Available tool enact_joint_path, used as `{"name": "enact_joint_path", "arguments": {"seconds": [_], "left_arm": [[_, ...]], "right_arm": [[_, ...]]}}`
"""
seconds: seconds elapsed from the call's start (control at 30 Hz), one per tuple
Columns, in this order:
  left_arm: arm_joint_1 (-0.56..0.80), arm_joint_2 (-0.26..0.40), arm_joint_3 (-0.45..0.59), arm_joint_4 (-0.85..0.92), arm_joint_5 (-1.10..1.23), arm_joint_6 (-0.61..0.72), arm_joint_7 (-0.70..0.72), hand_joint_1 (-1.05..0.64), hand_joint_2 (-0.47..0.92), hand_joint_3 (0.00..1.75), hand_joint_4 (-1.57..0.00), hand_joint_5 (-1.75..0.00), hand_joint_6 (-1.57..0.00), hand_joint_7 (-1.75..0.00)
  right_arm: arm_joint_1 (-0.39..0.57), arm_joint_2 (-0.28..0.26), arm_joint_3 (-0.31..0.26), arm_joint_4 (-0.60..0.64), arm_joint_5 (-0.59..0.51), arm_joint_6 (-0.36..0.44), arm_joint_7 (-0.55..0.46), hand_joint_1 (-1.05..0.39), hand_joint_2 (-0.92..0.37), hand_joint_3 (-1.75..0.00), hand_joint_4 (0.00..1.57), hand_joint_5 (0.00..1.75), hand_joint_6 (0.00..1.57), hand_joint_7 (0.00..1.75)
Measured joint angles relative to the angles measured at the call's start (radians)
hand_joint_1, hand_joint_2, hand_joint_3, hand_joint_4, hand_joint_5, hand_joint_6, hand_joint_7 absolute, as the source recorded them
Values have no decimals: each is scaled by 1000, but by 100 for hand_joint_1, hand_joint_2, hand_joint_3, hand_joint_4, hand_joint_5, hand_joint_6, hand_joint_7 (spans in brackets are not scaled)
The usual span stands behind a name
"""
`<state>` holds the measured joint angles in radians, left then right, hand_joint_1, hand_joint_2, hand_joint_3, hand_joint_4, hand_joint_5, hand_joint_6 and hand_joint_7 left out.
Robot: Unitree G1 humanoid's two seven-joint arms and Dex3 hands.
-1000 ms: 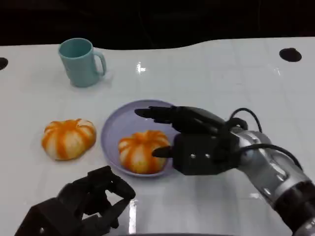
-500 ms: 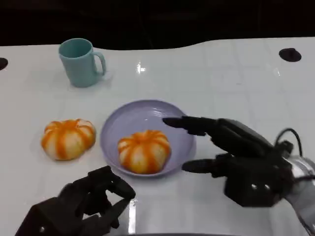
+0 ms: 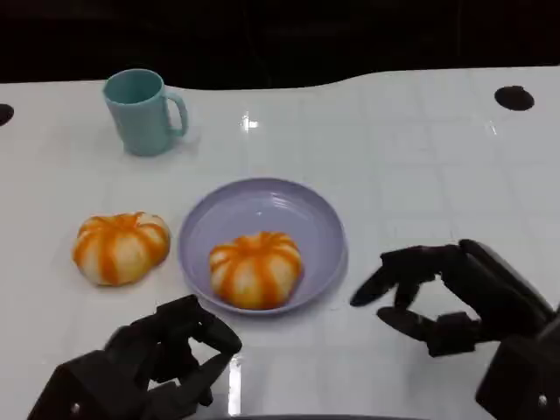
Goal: Grasp the bread from the table and place it into the plate.
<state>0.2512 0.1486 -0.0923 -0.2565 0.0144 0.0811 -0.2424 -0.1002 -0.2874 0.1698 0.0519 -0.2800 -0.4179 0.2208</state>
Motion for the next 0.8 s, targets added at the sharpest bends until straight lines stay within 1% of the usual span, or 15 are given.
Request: {"name": "enact_joint_path", "arguments": {"seconds": [0.1, 0.17, 0.3, 0.37, 0.43, 0.6, 0.8], "left_arm": [[1, 1, 0, 0, 0, 0, 0, -39, 92, 47, -65, -175, -60, -134], [3, 1, 1, -1, 0, 0, 0, -40, 92, 47, -64, -175, -60, -134], [4, 3, 2, -4, -1, 2, 0, -40, 92, 48, -65, -175, -60, -134], [4, 4, 3, -6, -2, 2, -1, -40, 92, 48, -65, -175, -60, -134], [5, 5, 4, -6, -3, 2, -1, -41, 92, 48, -66, -175, -60, -134], [4, 8, 6, -6, -2, 2, -1, -40, 92, 48, -66, -175, -61, -134], [3, 13, 12, 0, -5, 0, -1, -38, 92, 47, -64, -175, -60, -132]], "right_arm": [[47, -20, -12, -76, -2, 60, 16, -11, -43, -113, 79, 173, 89, 113], [82, -32, -17, -122, -2, 85, 28, -9, -43, -112, 79, 174, 88, 115], [146, -49, -22, -205, -5, 132, 43, -9, -43, -110, 78, 174, 85, 117], [170, -57, -25, -236, -12, 154, 45, -8, -44, -106, 77, 174, 84, 116], [196, -61, -33, -264, -33, 170, 43, -8, -45, -103, 77, 173, 84, 115], [249, -61, -45, -310, -68, 185, 25, -6, -46, -103, 79, 174, 84, 115], [280, -49, -50, -306, -87, 175, -31, -7, -44, -107, 84, 175, 83, 120]]}}
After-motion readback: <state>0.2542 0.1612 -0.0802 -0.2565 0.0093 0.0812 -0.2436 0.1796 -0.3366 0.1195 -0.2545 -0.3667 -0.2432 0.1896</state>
